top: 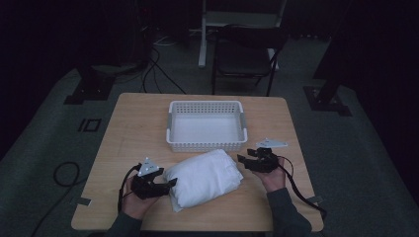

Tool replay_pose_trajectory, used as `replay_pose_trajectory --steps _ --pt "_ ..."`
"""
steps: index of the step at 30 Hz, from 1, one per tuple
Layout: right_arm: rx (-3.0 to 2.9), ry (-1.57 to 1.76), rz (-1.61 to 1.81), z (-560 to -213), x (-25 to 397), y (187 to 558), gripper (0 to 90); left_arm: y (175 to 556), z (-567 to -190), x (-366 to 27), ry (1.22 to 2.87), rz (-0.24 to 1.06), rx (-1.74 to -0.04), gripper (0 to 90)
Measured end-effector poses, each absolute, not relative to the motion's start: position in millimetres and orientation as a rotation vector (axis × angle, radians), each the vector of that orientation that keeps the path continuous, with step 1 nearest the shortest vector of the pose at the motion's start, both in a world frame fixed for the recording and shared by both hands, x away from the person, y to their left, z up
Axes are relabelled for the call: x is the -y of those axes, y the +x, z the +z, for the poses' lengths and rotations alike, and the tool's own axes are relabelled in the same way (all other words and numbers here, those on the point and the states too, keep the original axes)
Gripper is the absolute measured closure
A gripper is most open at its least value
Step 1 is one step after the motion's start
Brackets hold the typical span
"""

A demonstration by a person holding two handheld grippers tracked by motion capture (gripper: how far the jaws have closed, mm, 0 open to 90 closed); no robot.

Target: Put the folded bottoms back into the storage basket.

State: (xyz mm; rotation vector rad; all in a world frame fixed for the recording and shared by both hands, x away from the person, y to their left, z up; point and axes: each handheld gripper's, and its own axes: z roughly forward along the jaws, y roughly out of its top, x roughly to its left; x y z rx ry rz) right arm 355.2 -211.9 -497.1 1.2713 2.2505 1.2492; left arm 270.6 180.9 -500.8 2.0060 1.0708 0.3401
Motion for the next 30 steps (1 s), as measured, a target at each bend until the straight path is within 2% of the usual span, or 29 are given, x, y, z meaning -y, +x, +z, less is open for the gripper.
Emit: replay_pose_trajectory --steps 11,30 --pt "-2.272 1.259 1.241 -501 207 351 42.8 268 -517 -176 2.08 0.334 -1.087 31.8" --pt "-2.308 1.23 1.227 -502 195 346 40.5 294 -523 -178 2.069 0.35 -1.113 33.9"
